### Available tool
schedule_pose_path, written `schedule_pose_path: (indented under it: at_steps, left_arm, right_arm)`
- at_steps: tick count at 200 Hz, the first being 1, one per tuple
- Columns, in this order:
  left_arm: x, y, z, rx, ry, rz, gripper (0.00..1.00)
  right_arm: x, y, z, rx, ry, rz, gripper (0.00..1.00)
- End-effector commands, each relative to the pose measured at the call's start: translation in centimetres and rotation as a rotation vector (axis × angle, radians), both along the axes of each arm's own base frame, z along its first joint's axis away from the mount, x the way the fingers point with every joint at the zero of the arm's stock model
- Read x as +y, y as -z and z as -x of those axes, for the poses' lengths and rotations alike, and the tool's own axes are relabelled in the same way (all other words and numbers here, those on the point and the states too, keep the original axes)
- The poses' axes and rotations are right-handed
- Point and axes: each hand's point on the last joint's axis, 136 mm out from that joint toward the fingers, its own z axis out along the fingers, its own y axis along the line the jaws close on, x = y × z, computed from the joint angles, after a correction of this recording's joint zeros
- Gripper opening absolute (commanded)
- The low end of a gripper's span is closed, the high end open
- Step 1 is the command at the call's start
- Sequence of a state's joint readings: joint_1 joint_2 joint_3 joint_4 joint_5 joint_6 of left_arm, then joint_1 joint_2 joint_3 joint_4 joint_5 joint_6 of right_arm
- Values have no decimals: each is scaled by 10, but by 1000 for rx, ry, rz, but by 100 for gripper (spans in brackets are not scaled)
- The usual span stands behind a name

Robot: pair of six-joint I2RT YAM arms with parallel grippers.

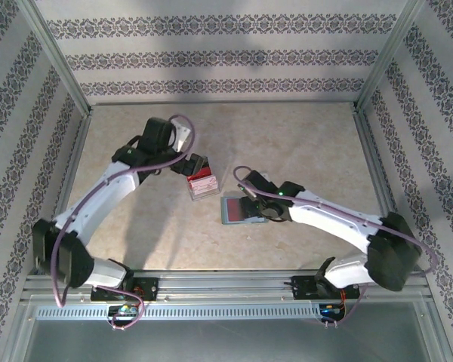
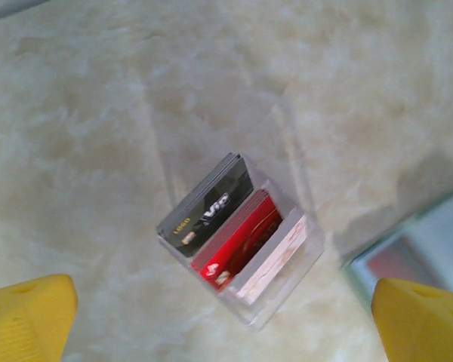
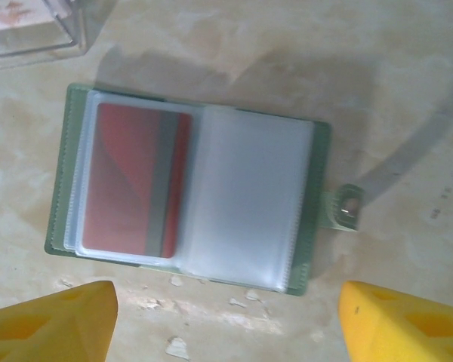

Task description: Take the credit cards out of the card holder

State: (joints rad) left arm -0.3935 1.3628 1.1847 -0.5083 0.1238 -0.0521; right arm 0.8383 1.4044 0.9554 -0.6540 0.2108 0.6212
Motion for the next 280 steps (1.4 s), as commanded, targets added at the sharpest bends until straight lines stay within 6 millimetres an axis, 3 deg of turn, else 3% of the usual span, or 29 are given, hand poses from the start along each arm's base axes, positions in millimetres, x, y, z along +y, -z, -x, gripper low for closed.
schedule_pose_path:
  at_steps: [1,17,38,70,117,160,247,263,280]
  left_arm:
    - [-4,-6,-6,-37,-248,332,100]
    - [-1,18,9,4,-322,378,100]
    - [7,46,26,39,-389,310,100]
    - [26,69,40,74,-477,228,100]
    - [21,83,40,109,-481,253,100]
    - [16,92,41,138,-476,263,100]
    - [8,101,37,173,-468,272,100]
    - [7,103,36,180,-470,274,100]
    - [6,104,36,184,-468,277,100]
  right_arm:
    - [26,0,-4,15,-41,-19,76]
    - [40,7,-5,38,-56,-16,74]
    - [55,17,-7,68,-58,-12,73]
    - [71,40,-9,128,-54,-7,65]
    - [70,61,-11,163,-22,25,66]
    - [59,67,-12,162,5,69,69]
    - [61,84,-12,212,11,37,71]
    - [62,88,-10,232,10,12,69]
    - [62,91,-8,246,13,-11,61]
